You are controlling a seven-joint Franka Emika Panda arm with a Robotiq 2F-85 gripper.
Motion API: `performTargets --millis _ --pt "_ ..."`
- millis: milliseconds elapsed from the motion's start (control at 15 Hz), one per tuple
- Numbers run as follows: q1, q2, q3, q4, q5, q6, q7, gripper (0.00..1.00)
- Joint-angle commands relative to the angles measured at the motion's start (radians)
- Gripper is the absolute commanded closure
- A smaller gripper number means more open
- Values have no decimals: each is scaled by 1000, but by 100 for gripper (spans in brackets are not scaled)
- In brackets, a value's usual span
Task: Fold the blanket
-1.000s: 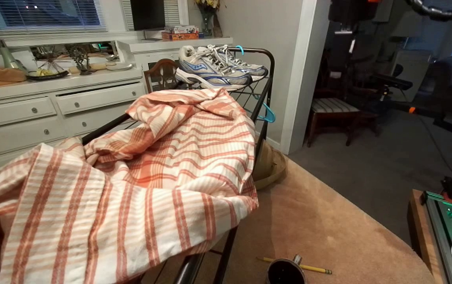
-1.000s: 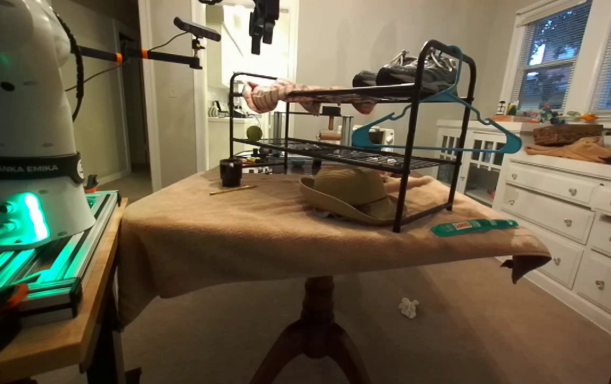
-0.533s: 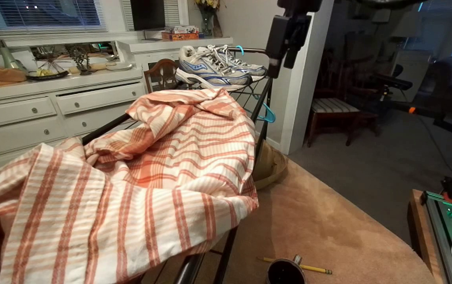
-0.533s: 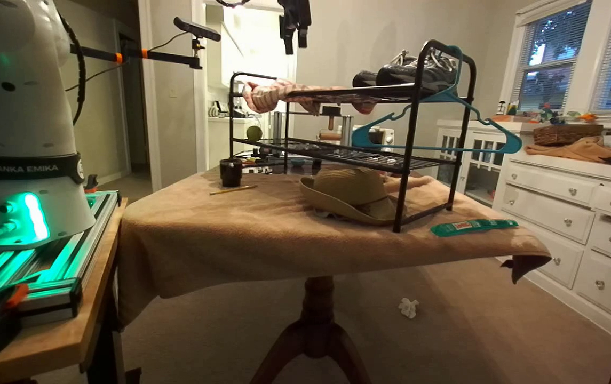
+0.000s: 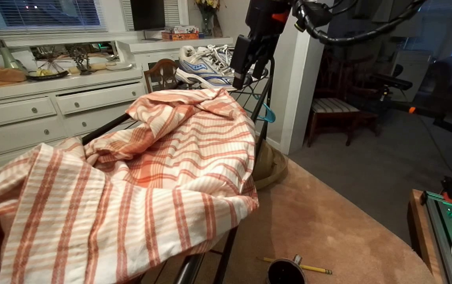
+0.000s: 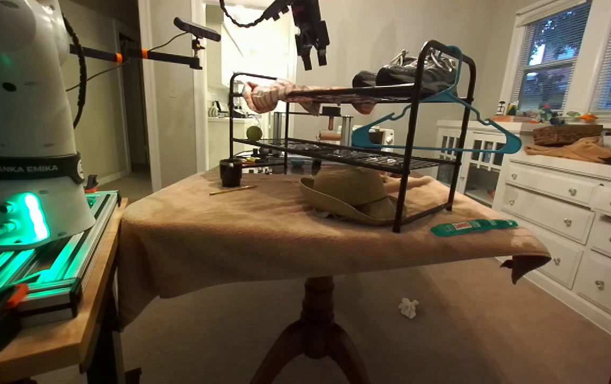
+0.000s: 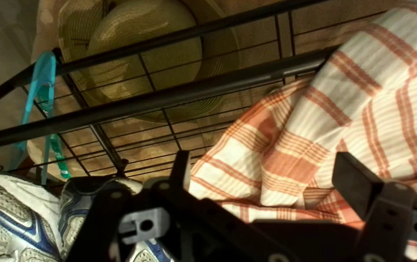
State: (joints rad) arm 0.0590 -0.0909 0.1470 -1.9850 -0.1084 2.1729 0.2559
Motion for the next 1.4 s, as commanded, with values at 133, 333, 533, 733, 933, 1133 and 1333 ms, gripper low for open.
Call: performTargets --millis 133,333,533,733,933,1133,1333 --pt "3 9 -19 -14 1 67 16 0" --pt "-2 44 -33 -12 -4 164 14 0" --pt "1 82 -47 -11 6 228 14 0" --pt "4 110 -56 -19 9 264 12 0" --pt "3 136 -65 -23 -6 303 21 0" --pt "4 158 -73 -24 18 337 17 0" --pt "4 176 -79 -27 41 382 15 0"
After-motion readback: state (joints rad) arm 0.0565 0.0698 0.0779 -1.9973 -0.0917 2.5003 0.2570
